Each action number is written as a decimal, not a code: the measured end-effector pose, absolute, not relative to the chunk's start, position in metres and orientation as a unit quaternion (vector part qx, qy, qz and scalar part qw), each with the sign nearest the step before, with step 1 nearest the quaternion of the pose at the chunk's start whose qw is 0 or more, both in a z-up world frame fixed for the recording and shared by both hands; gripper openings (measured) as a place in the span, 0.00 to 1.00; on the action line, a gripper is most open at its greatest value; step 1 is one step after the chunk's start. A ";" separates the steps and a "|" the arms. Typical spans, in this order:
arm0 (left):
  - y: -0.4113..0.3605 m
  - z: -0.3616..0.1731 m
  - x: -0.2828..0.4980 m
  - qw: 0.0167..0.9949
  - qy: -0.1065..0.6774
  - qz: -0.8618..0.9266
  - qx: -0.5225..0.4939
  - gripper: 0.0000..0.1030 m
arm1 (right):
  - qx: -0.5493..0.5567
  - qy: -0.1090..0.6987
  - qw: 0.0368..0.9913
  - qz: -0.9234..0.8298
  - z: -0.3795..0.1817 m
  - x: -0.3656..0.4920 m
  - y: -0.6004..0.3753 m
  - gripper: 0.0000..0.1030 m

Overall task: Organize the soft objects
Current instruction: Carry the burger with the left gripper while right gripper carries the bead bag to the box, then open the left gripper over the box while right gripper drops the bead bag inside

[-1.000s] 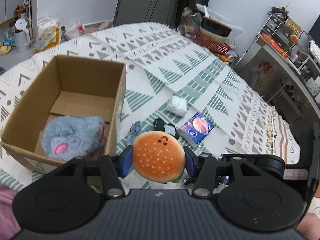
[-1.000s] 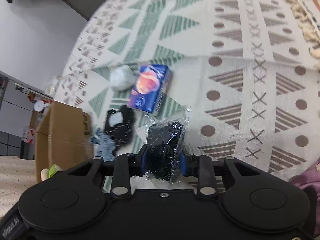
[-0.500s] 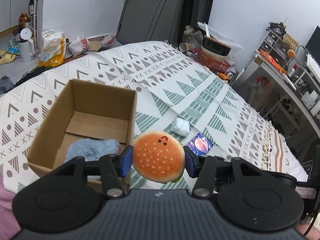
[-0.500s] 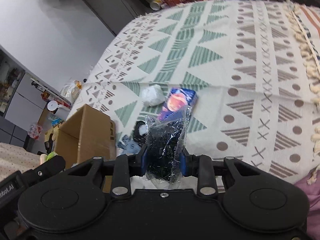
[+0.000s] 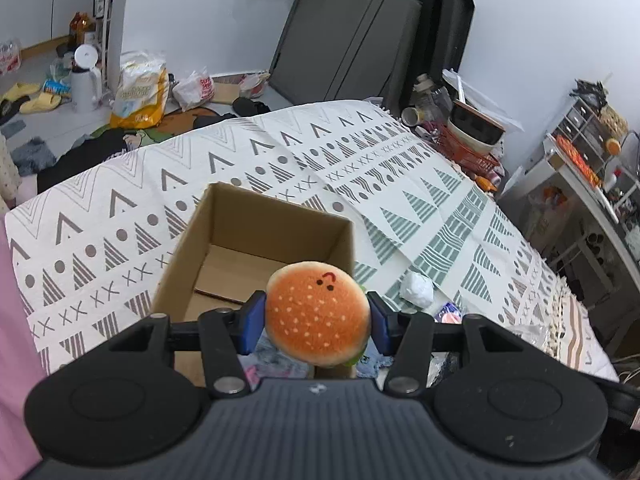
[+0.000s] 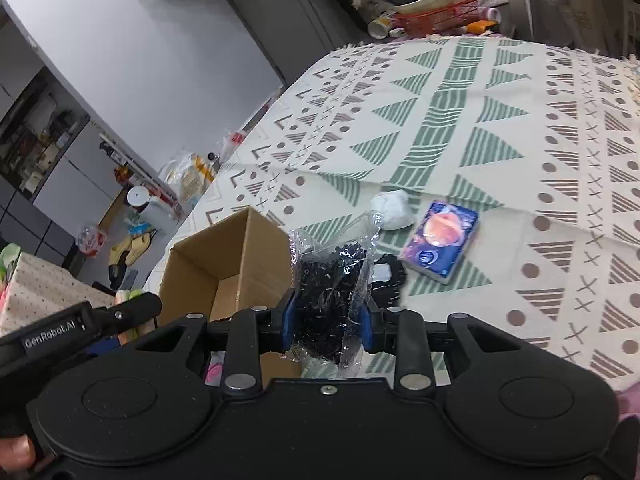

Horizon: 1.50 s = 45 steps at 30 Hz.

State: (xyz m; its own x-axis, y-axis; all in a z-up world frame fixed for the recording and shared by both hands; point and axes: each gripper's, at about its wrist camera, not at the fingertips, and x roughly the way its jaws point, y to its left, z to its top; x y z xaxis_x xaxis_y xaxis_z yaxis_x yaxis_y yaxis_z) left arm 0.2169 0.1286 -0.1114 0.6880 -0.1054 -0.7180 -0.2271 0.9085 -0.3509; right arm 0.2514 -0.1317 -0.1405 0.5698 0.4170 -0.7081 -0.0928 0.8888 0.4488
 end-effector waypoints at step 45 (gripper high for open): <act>0.196 -0.143 0.222 0.859 0.404 0.120 -0.292 0.71 | 0.219 0.459 0.842 0.183 -0.138 0.292 -0.029 0.49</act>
